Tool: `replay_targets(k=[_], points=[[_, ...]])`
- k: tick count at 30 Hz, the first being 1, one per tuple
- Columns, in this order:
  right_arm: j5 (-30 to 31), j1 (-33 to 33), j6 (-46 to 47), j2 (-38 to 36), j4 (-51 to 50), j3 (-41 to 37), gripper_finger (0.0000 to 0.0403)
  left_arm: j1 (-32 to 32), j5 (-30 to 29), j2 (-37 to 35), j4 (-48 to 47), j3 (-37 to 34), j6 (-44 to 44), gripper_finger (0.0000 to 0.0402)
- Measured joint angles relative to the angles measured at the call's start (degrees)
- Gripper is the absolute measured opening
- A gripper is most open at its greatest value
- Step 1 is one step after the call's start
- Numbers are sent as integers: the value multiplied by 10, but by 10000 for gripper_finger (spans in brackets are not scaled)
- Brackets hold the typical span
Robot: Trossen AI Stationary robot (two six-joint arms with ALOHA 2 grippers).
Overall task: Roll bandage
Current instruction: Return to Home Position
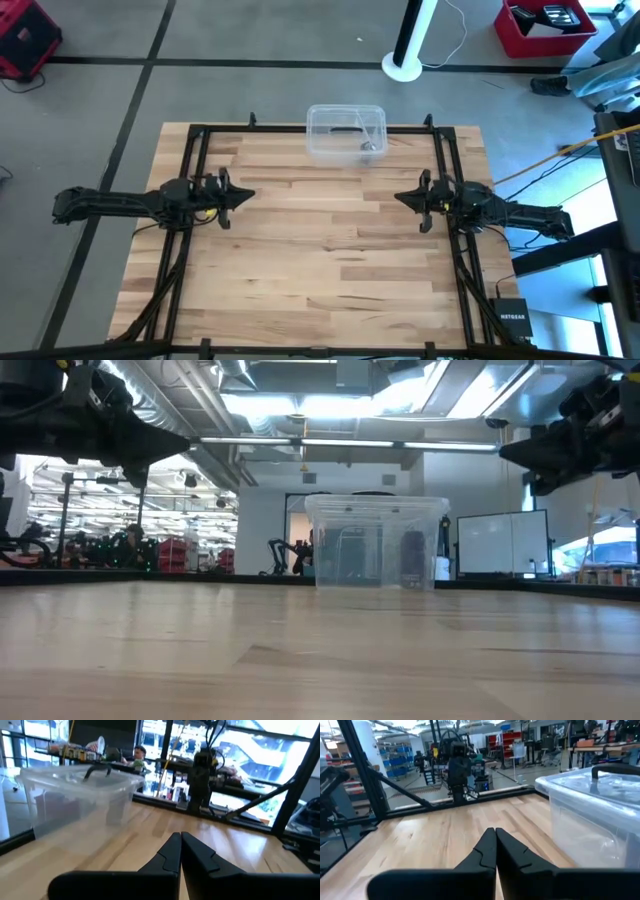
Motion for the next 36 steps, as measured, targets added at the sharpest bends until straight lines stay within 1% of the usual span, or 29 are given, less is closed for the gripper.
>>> replay_targets(k=[8, 12, 15, 17, 21, 29, 36], points=[[-7, 0, 2, -2, -3, 0, 5, 0, 0, 1, -69, 0, -31, 7], [-2, 0, 4, -2, -3, -1, 5, 0, 0, 1, -119, 0, -30, 2], [-2, 0, 46, -2, -4, -1, 5, 0, 0, 1, -161, 0, -29, 1], [-2, 0, 50, -2, -4, -1, 5, 0, 0, 1, -188, 0, -29, 3], [-1, 0, 49, -2, -5, -1, 5, 0, 2, 5, -190, 0, -28, 7], [-1, 0, 49, -2, -3, -1, 5, 0, 2, 5, -190, 0, -28, 1], [-1, 0, 49, -2, -2, -2, 5, 0, 2, 5, -190, 0, -28, 7]])
